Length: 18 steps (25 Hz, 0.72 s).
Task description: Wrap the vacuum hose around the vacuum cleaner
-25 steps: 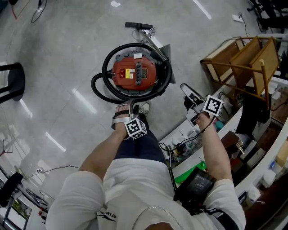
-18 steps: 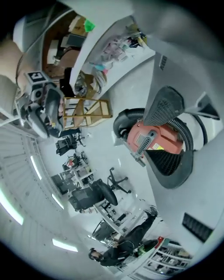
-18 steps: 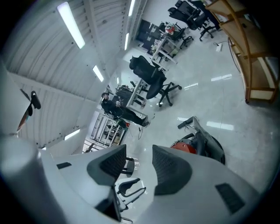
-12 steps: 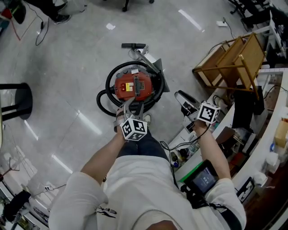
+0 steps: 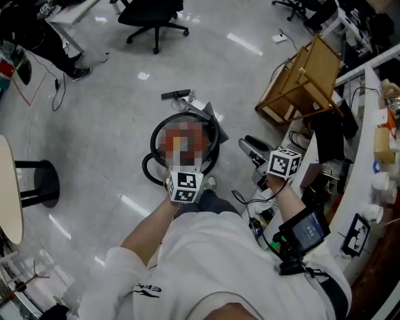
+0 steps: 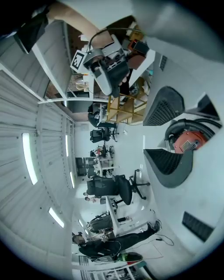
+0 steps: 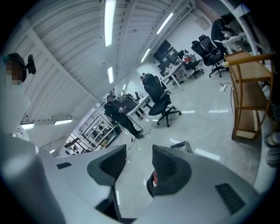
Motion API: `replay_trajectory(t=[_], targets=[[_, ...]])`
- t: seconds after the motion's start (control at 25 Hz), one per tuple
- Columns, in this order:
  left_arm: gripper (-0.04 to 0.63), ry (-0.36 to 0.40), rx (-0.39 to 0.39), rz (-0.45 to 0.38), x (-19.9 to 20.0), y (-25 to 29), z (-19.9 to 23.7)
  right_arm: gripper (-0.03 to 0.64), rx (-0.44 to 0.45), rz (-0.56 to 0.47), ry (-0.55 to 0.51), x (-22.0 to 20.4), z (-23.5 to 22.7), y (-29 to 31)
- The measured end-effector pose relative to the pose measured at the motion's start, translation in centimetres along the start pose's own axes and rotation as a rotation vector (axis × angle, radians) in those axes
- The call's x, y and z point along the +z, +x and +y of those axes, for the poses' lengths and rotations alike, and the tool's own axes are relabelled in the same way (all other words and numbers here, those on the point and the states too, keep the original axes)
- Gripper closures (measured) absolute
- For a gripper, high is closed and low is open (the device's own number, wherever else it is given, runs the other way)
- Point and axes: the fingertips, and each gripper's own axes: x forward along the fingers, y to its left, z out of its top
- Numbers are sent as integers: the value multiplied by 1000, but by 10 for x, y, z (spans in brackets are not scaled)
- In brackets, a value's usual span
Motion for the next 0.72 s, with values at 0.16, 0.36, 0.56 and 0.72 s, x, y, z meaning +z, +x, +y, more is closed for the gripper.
replay_trajectory(t=[0.16,0.36,0.56,0.72], targets=[[431,-50,-49,-59,29,-16,0,430,-47,-59,-40,-1,16,-15],[431,-68,-76,-99,48,-29,1,430,-88,-108,-63,-6,33,-25],[443,-79,-109,-126,56,-40,-3,430,-152,-104,-167,-23,53,-31],[577,-121,-140,-135,57,-49,-11,431,-191,-106,-256,-33,69,-37]])
